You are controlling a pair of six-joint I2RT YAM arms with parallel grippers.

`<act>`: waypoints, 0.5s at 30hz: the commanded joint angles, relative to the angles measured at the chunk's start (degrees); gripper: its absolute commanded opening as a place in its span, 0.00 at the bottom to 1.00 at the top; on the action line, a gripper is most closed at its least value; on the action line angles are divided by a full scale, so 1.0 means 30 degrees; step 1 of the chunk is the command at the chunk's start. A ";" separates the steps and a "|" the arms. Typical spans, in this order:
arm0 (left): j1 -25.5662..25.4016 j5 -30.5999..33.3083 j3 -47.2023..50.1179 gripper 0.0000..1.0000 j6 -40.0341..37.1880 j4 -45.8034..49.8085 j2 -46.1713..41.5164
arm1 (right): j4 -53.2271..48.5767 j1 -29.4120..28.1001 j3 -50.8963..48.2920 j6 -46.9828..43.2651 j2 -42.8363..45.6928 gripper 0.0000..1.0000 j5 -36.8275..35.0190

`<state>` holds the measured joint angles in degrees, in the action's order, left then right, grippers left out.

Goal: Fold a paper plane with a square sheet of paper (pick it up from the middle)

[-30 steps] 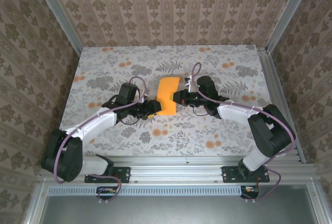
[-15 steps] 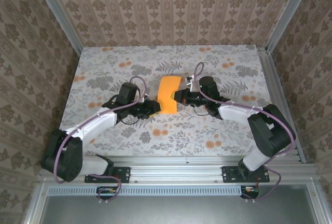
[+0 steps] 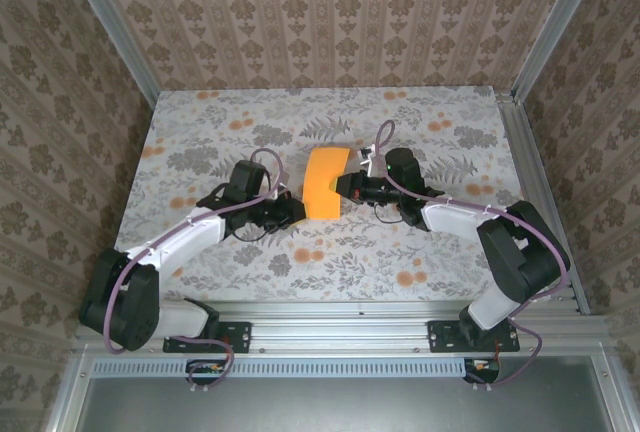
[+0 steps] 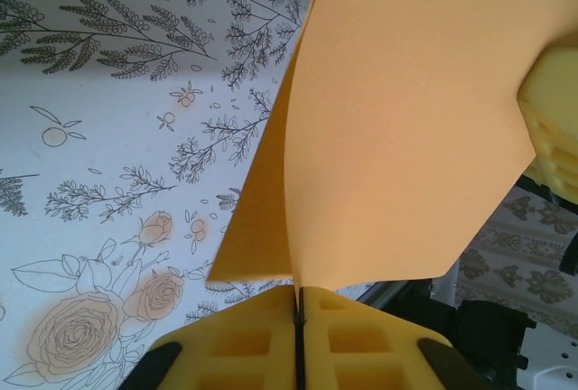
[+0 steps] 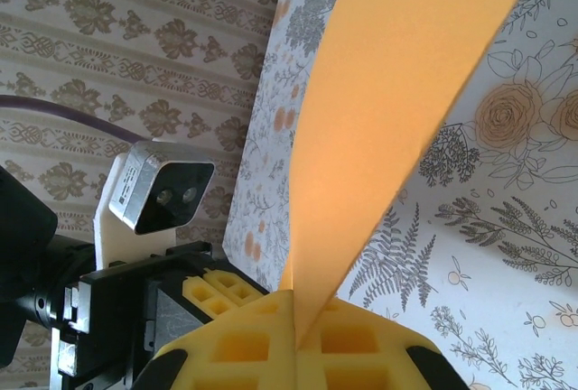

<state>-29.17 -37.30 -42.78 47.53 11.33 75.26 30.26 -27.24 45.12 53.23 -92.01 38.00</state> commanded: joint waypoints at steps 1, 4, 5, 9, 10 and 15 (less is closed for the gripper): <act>0.0084 0.0012 -0.0506 0.04 -0.0404 0.0551 0.0108 | 0.0505 0.0080 -0.0349 -0.0004 -0.0526 0.00 0.0466; -0.0002 0.0644 -0.0283 0.00 -0.0406 0.0643 0.0125 | -0.0332 0.0014 -0.0205 -0.0604 -0.0778 0.00 0.0271; -0.0087 0.0672 -0.0212 0.00 -0.0360 0.0641 0.0179 | -0.0488 0.0000 -0.0210 -0.0738 -0.0874 0.00 0.0227; -0.0541 0.0909 0.0143 0.00 -0.0130 0.0241 0.0723 | -0.1058 -0.0087 -0.0319 -0.1339 -0.1424 0.02 0.0025; -0.0639 0.0959 0.0223 0.00 -0.0034 0.0014 0.0898 | -0.1206 -0.0114 -0.0360 -0.1479 -0.1550 0.03 -0.0063; -0.1279 0.1197 0.0287 0.00 0.0179 -0.0836 0.2292 | -0.2019 -0.0176 -0.0582 -0.2353 -0.2274 0.06 -0.0445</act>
<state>-32.10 -34.63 -42.76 47.40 10.59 79.90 27.09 -27.29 44.27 49.28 -97.32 37.67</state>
